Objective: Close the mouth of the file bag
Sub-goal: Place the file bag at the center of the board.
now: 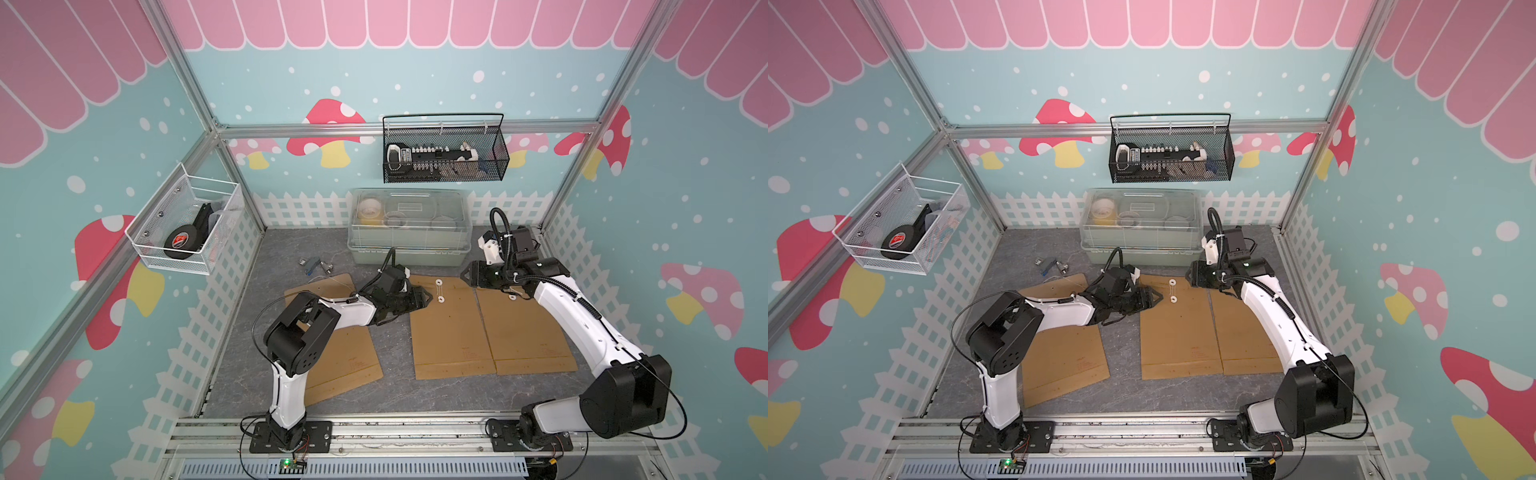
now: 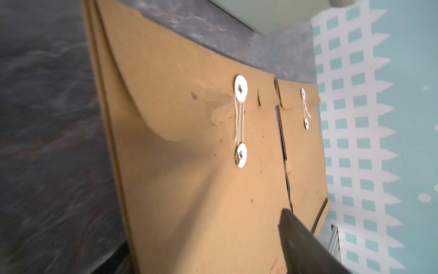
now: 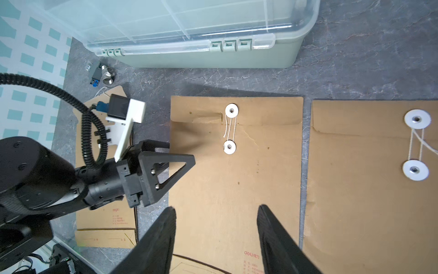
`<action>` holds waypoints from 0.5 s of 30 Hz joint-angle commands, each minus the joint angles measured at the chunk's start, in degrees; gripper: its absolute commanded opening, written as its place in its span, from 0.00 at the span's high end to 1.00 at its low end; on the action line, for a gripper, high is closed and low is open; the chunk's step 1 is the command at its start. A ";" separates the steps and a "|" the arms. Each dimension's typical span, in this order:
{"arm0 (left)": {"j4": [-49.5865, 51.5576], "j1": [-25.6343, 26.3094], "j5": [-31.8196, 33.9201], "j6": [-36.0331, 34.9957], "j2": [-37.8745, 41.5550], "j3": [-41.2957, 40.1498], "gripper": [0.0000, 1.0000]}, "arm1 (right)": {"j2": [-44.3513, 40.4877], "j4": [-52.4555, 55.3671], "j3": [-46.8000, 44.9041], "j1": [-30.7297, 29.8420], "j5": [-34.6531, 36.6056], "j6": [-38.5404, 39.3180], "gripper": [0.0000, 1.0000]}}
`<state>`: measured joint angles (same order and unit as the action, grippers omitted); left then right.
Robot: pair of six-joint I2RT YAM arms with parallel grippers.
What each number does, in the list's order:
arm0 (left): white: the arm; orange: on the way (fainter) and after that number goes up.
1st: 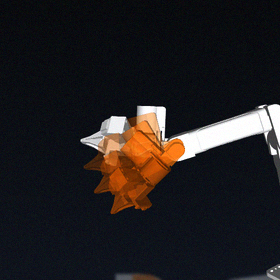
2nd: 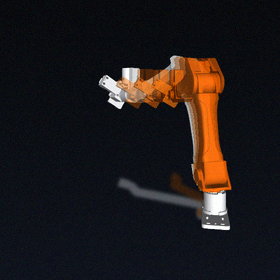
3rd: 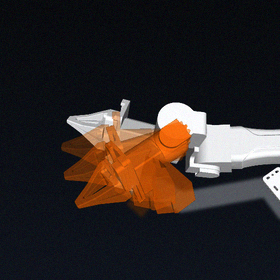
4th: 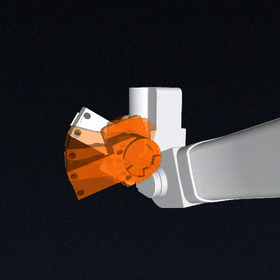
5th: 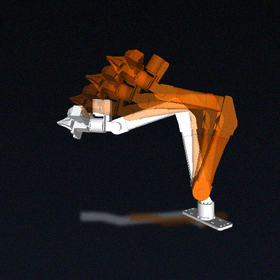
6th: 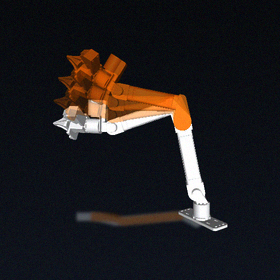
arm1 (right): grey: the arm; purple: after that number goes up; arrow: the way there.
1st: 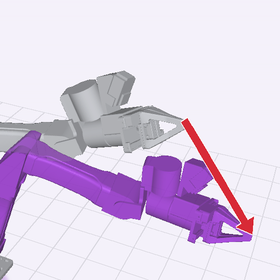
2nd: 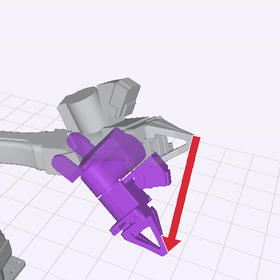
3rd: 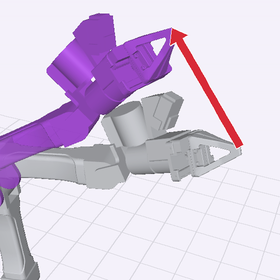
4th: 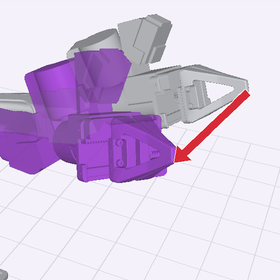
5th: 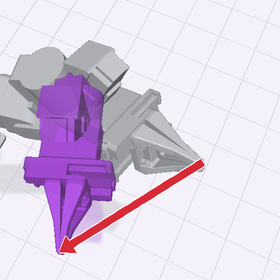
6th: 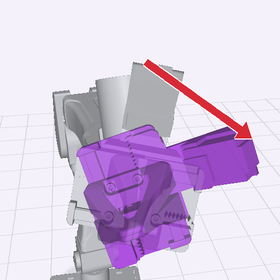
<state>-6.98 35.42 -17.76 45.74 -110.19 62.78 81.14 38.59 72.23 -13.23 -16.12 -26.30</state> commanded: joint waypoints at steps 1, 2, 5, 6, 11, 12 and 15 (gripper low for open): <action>11.72 -2.29 3.49 -5.29 7.85 -0.87 0.17 | 0.91 -3.48 -2.17 -1.39 0.53 -6.06 0.43; 13.40 -2.82 4.45 -6.28 9.58 -1.52 0.17 | 0.98 -4.19 -2.94 -2.24 0.95 -7.01 0.43; 19.05 -4.05 8.81 -9.50 15.82 -3.59 0.16 | 2.10 -7.39 -5.33 -6.51 1.87 -10.15 0.44; 21.37 -4.58 10.71 -10.33 17.90 -4.20 0.16 | 2.87 -8.90 -6.06 -8.20 1.95 -11.42 0.45; 31.11 -6.37 24.78 -13.44 26.52 -6.40 0.16 | 9.56 -17.86 -6.47 -18.09 1.08 -15.49 0.54; 32.17 -7.14 26.75 -13.59 27.79 -7.18 0.16 | 11.76 -20.06 -6.02 -20.06 0.55 -16.30 0.55; 32.77 -11.55 26.68 -10.82 31.08 -11.02 0.16 | 19.22 -24.53 -2.96 -24.07 -0.75 -17.80 0.56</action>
<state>19.57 27.20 2.70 35.14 -81.03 55.27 95.53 20.99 66.74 -34.63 -15.53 -40.18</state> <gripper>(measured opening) 0.843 0.441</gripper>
